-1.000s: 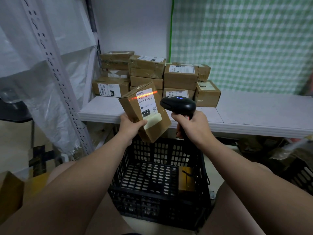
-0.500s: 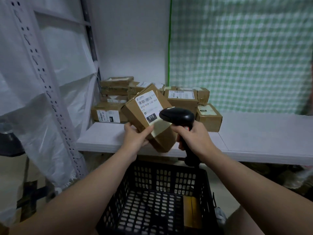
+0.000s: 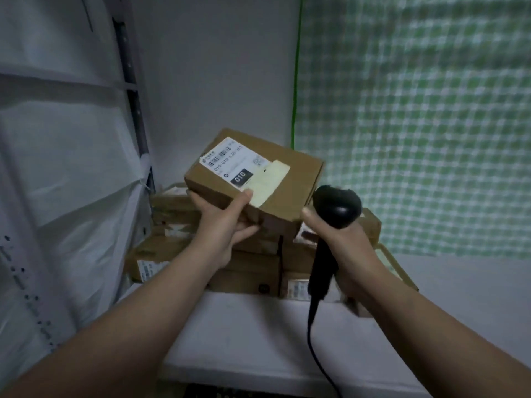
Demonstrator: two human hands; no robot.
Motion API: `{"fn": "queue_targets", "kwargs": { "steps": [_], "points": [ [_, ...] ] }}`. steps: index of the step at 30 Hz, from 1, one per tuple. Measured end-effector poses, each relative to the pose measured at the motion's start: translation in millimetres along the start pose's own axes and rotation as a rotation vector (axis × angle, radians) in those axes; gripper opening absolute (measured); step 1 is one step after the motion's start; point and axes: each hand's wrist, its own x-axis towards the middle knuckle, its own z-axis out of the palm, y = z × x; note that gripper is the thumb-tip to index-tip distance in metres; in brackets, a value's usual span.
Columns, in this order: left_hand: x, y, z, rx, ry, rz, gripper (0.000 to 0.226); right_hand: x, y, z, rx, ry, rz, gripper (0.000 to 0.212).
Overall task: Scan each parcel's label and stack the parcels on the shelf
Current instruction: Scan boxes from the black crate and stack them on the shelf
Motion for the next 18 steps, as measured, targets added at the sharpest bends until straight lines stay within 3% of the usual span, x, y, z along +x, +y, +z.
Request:
{"fn": "queue_targets", "kwargs": {
  "steps": [6,9,12,15,18],
  "points": [
    [60,8,28,-0.117,-0.009,-0.124,0.09,74,-18,16,0.175,0.128,0.057,0.014],
    [83,22,15,0.197,0.005,-0.113,0.08,105,-29,23,0.152,0.198,0.079,0.01],
    [110,32,-9,0.558,0.16,0.059,0.049,136,-37,19,0.087,0.198,0.083,0.011],
    [133,35,-21,0.56,0.113,0.153,0.031,159,-35,17,0.032,0.152,0.13,0.016],
    [151,29,-19,0.578,0.048,0.139,0.034,181,-25,15,-0.003,0.176,0.178,0.022]
  ]
}}
